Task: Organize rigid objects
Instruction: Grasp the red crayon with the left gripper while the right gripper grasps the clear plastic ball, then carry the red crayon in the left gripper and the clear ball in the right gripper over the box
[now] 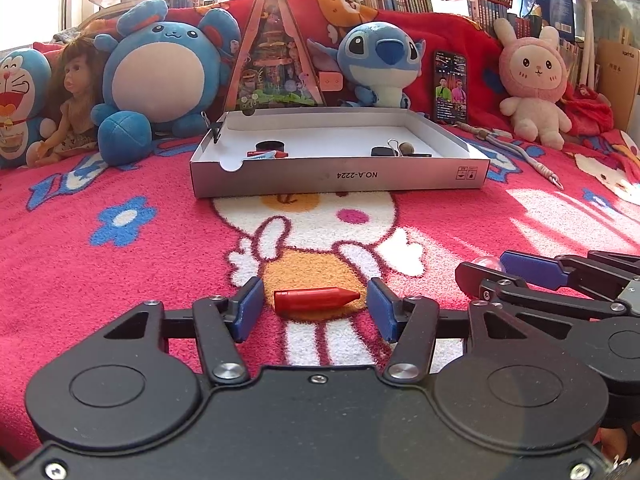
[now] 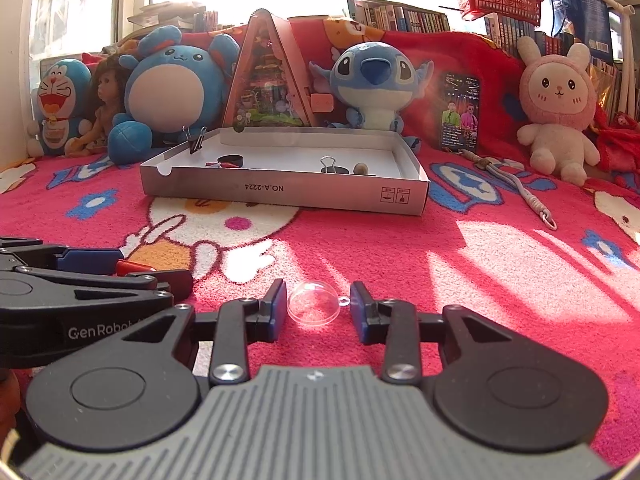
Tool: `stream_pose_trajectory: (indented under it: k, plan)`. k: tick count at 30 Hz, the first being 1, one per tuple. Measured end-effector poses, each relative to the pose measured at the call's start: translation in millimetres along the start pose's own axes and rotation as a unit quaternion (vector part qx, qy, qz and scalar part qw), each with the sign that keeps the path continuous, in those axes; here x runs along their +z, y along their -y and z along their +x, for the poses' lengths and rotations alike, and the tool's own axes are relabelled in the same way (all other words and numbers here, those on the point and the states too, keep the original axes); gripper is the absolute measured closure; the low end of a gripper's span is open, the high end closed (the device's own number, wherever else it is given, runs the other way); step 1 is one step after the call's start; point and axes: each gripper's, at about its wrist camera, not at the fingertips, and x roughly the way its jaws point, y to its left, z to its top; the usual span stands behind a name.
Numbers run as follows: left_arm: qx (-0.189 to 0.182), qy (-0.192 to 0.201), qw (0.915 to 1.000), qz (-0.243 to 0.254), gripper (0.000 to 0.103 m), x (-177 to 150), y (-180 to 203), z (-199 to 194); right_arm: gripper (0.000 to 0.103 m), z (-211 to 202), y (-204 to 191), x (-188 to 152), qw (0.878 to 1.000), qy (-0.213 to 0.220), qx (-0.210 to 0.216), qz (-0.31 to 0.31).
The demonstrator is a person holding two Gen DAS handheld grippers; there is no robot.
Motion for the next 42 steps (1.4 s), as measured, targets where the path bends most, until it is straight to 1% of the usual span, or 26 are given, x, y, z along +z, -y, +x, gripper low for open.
stream_pose_trajectory:
  k: [7, 17, 23, 33, 42]
  plan:
    - [0.0, 0.004, 1.0, 0.006, 0.061, 0, 0, -1, 0.061, 1, -4, 1, 1.0, 0.001, 0.007, -0.001]
    - [-0.009, 0.0, 0.9999, 0.006, 0.061, 10, -5, 4, 0.062, 4, -4, 6, 1.0, 0.001, 0.01, 0.012]
    - [-0.012, -0.002, 0.9999, 0.008, 0.061, 28, -6, 13, 0.062, 10, -1, 16, 1.0, 0.005, 0.006, 0.023]
    - [-0.022, -0.011, 0.9997, -0.001, 0.061, 65, -12, 37, 0.062, 27, 7, 43, 0.999, 0.016, 0.0, 0.037]
    - [-0.029, -0.01, 0.9995, -0.007, 0.061, 89, -15, 51, 0.062, 41, 15, 65, 0.999, 0.022, -0.002, 0.043]
